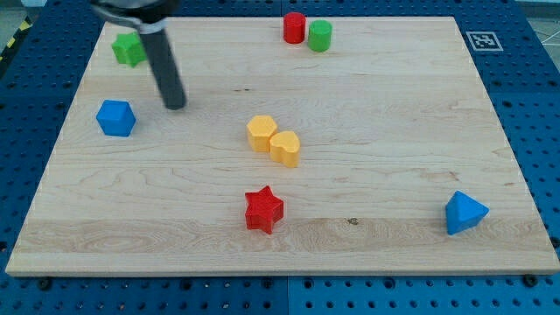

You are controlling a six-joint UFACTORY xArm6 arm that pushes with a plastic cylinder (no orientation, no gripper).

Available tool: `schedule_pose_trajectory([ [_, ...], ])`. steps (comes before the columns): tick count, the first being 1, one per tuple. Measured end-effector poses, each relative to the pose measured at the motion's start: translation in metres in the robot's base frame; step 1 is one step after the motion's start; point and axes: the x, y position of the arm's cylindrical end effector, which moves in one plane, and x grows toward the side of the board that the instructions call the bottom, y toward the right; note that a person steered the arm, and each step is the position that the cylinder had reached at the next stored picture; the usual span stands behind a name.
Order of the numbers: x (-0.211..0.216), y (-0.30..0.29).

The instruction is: Separate the yellow hexagon from the yellow heart

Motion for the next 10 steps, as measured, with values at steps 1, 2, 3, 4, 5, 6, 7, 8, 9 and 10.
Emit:
schedule_pose_trajectory([
  [1,0.000,0.019],
  [2,0.001,0.019],
  [3,0.001,0.019],
  [4,0.000,0.019],
  [5,0.000,0.019],
  [6,-0.013,0.023],
  [7,-0.051,0.051],
  [8,-0.061,0.081],
  [9,-0.055,0.083],
  [10,0.018,0.111],
])
